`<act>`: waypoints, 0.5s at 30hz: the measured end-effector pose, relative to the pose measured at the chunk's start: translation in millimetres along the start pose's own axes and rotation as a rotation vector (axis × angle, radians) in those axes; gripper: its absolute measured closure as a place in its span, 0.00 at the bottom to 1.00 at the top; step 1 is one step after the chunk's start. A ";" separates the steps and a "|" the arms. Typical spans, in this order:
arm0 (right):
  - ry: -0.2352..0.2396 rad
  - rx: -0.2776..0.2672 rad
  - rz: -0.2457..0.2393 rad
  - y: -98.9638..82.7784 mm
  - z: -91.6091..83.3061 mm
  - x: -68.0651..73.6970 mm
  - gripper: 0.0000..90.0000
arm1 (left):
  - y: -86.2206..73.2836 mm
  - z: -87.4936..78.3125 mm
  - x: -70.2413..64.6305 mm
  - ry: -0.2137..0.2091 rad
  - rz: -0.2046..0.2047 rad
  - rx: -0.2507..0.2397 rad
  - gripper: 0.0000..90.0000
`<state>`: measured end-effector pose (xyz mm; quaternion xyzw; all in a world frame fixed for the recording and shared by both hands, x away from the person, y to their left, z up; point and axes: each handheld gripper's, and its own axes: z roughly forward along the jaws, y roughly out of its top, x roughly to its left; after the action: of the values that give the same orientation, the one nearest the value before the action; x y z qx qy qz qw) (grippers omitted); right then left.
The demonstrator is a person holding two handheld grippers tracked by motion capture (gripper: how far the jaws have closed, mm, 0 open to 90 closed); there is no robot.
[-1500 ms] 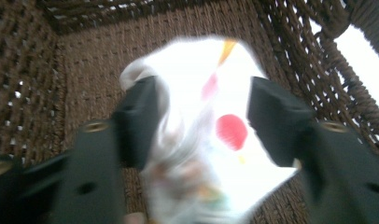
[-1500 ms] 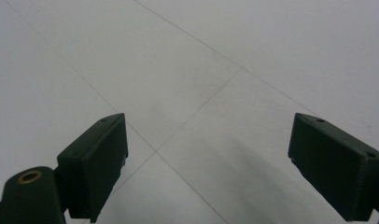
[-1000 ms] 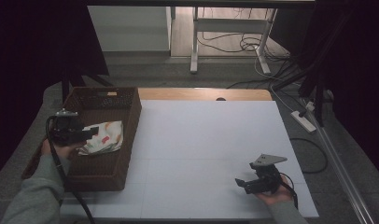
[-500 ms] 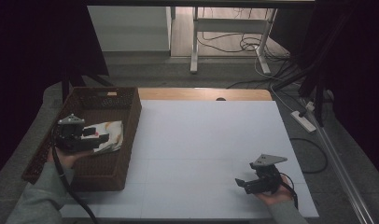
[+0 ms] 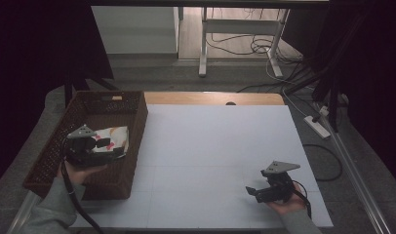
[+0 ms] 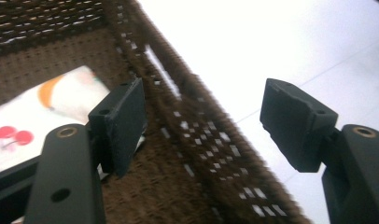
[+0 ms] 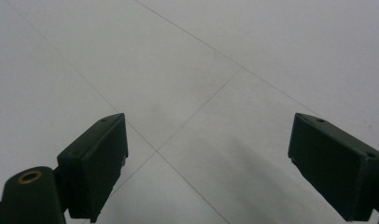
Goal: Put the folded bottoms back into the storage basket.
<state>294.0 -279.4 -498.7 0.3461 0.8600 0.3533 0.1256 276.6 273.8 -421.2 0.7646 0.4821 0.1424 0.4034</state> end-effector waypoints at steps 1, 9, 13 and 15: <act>0.001 0.001 0.000 0.0 0.1 0.0 0.14 | -0.8 0.8 -3.0 -0.005 0.005 0.001 0.34; 0.003 0.001 0.000 0.0 0.0 0.1 0.14 | -5.1 2.7 -22.5 -0.052 0.007 -0.009 0.33; 0.004 0.001 -0.001 0.0 -0.5 -0.1 0.14 | -8.4 4.3 -30.5 -0.052 0.016 -0.008 0.33; 0.004 -0.004 0.002 0.0 -0.8 0.0 0.14 | -10.3 5.1 -34.5 -0.053 0.022 -0.010 0.33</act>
<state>293.6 -279.9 -498.2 0.3460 0.8593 0.3557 0.1242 256.3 244.2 -426.3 0.7712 0.4621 0.1287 0.4185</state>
